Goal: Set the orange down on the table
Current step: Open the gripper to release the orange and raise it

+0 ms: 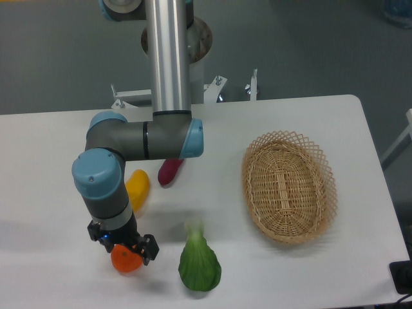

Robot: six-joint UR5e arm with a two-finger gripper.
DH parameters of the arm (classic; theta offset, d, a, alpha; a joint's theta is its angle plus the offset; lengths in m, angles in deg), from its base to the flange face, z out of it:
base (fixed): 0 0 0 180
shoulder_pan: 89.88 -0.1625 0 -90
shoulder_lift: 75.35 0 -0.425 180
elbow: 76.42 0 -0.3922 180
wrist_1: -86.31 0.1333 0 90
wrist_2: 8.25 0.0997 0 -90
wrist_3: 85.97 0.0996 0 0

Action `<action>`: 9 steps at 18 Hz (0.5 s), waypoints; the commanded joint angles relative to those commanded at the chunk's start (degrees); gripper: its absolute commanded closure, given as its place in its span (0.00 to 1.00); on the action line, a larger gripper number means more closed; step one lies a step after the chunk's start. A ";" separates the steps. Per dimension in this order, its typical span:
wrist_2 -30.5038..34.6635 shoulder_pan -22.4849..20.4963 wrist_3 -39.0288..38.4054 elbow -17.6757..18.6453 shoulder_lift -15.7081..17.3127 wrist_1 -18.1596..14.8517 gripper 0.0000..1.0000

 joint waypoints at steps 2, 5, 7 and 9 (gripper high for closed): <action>0.00 -1.32 4.55 0.00 1.93 -0.09 0.00; 0.00 -3.51 8.18 0.00 4.04 -3.33 0.00; -0.09 -4.40 9.84 0.09 4.84 -4.65 0.00; -0.09 -5.62 12.03 0.52 5.80 -5.71 0.00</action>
